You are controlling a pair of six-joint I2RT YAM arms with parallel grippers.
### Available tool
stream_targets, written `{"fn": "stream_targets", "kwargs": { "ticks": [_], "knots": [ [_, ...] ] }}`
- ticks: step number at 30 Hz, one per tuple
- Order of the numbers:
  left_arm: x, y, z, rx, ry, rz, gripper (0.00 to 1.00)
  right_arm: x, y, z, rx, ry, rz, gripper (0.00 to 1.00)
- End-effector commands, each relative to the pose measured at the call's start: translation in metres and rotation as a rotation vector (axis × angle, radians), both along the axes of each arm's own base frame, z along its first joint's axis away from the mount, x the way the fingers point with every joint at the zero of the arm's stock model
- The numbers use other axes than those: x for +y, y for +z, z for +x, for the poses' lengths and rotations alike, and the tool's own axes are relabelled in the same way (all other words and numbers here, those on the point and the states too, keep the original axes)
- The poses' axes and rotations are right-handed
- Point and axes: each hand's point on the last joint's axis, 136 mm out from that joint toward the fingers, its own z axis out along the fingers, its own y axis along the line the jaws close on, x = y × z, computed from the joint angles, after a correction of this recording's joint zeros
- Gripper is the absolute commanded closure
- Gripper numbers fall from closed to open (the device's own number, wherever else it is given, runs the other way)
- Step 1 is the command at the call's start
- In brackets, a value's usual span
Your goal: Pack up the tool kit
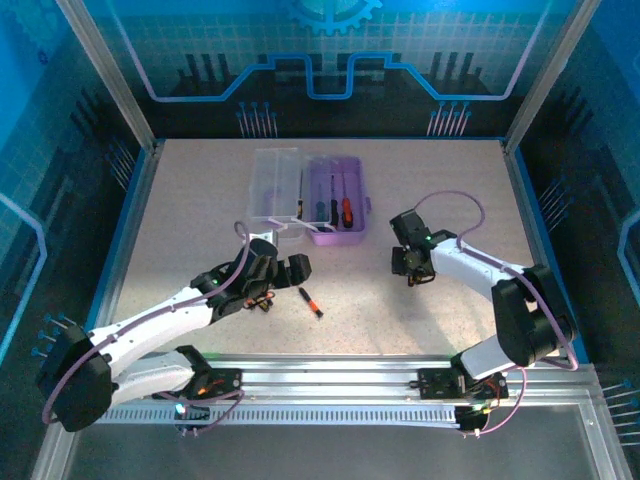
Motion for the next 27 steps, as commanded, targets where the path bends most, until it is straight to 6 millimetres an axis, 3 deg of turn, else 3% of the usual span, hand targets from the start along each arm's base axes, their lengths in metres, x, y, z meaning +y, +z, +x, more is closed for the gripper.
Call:
{"fn": "stream_targets", "kwargs": {
  "ticks": [1,9,13,27],
  "knots": [
    [-0.005,0.002,0.001,-0.038,-0.033,-0.014,0.03,-0.014,0.0,-0.006,0.002,-0.037,-0.032,0.59],
    [0.002,0.0,0.001,-0.022,0.004,0.012,0.01,-0.019,-0.003,-0.003,0.017,-0.027,-0.029,0.61],
    [0.006,0.001,0.0,-0.017,0.013,0.025,0.01,-0.01,-0.011,0.002,0.041,-0.01,0.022,0.63],
    [0.012,0.003,-0.004,-0.025,0.023,0.023,0.01,-0.007,-0.024,0.002,0.086,0.004,0.025,0.69]
  ]
}}
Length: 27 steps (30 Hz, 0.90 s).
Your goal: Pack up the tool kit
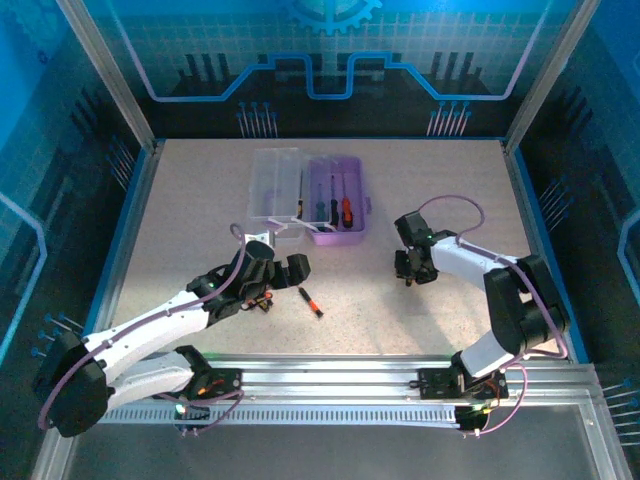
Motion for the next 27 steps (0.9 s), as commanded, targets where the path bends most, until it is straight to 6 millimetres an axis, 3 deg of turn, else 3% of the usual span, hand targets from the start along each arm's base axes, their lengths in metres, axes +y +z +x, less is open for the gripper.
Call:
{"fn": "stream_targets", "kwargs": {
  "ticks": [1,6,11,19,24,27],
  "knots": [
    [0.006,-0.001,-0.002,-0.005,0.006,0.024,0.01,-0.001,-0.003,0.003,0.019,-0.004,0.005,0.69],
    [0.009,-0.002,-0.003,0.001,0.017,0.027,0.01,-0.002,-0.002,0.004,0.013,-0.004,-0.022,0.69],
    [0.019,-0.005,-0.006,0.005,0.065,0.023,0.01,0.006,0.003,0.005,-0.012,0.028,0.008,0.86],
    [0.047,0.002,-0.011,-0.042,0.168,0.005,0.01,0.025,0.046,0.021,-0.139,0.064,0.077,0.87],
    [0.077,0.01,-0.015,-0.074,0.285,0.021,0.01,0.064,0.09,0.043,-0.228,0.132,0.161,0.87],
    [0.107,0.007,-0.023,-0.058,0.423,0.047,0.01,0.097,0.112,0.056,-0.277,0.193,0.203,0.87]
  ]
}}
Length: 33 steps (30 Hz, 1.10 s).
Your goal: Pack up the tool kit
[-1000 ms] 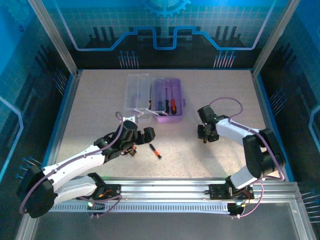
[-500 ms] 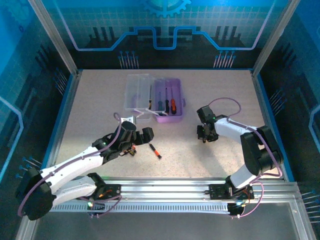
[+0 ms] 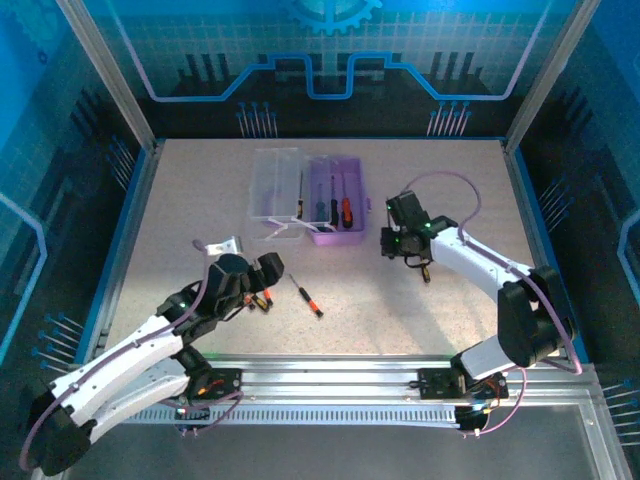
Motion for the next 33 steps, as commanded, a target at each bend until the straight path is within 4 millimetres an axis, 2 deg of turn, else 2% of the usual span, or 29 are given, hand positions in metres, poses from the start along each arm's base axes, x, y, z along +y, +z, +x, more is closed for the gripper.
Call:
{"fn": "stream_targets", "kwargs": {
  "ticks": [1,3,8,11,14,20,26,33],
  "knots": [
    [0.046,-0.014,-0.012,0.045,0.203,0.054,0.01,0.045,0.031,0.014,-0.053,0.086,0.076,0.87],
    [0.056,-0.017,-0.018,0.051,0.247,0.04,0.01,0.068,0.042,0.023,-0.065,0.115,0.127,0.87],
    [0.058,-0.022,-0.026,0.029,0.255,-0.041,0.01,0.129,0.065,0.051,-0.069,0.182,0.28,0.87],
    [0.059,-0.024,-0.03,0.03,0.252,-0.049,0.01,0.153,0.07,0.068,-0.062,0.191,0.332,0.88],
    [0.061,-0.025,-0.032,0.035,0.25,-0.043,0.01,0.17,0.064,0.085,-0.045,0.173,0.367,0.88],
    [0.059,-0.025,-0.033,0.046,0.232,-0.039,0.01,0.191,0.048,0.109,-0.006,0.137,0.395,0.88],
    [0.057,-0.024,-0.034,0.05,0.223,-0.044,0.01,0.192,0.023,0.12,0.025,0.075,0.345,0.86],
    [0.057,-0.023,-0.034,0.048,0.219,-0.038,0.01,0.199,0.004,0.121,0.073,0.064,0.346,0.85]
  ]
}}
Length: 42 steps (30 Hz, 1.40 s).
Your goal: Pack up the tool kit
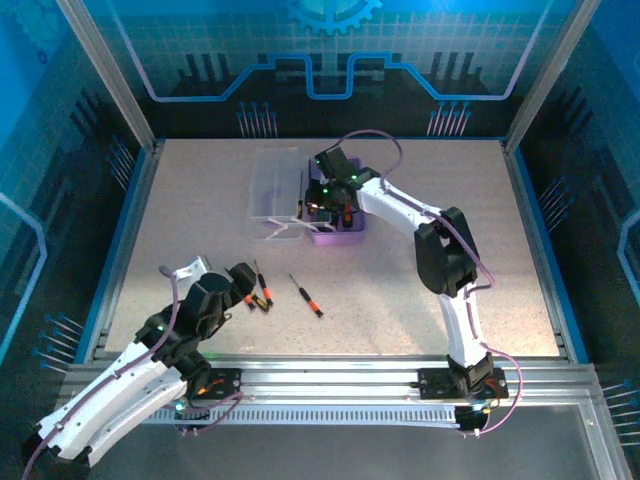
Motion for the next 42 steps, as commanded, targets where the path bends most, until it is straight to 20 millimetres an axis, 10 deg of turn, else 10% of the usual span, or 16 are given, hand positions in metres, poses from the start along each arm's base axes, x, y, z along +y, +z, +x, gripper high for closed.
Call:
{"fn": "stream_targets", "kwargs": {
  "ticks": [1,11,21,32,42],
  "knots": [
    [0.003,0.0,-0.002,0.01,0.003,0.004,0.01,0.011,-0.006,-0.002,0.032,-0.003,0.005,0.84],
    [0.002,0.006,-0.002,0.001,-0.008,0.011,0.01,0.016,-0.009,-0.002,0.051,-0.011,0.018,0.67],
    [-0.002,0.01,-0.001,-0.008,-0.023,-0.005,0.01,0.014,0.035,-0.004,-0.032,0.014,0.055,0.64],
    [-0.017,0.015,0.011,-0.053,-0.076,-0.022,0.0,-0.023,0.082,-0.015,-0.149,-0.013,0.018,0.62],
    [-0.063,0.018,0.027,-0.134,-0.261,-0.127,0.01,-0.103,0.05,-0.061,-0.142,-0.031,-0.095,0.59]
  ]
}}
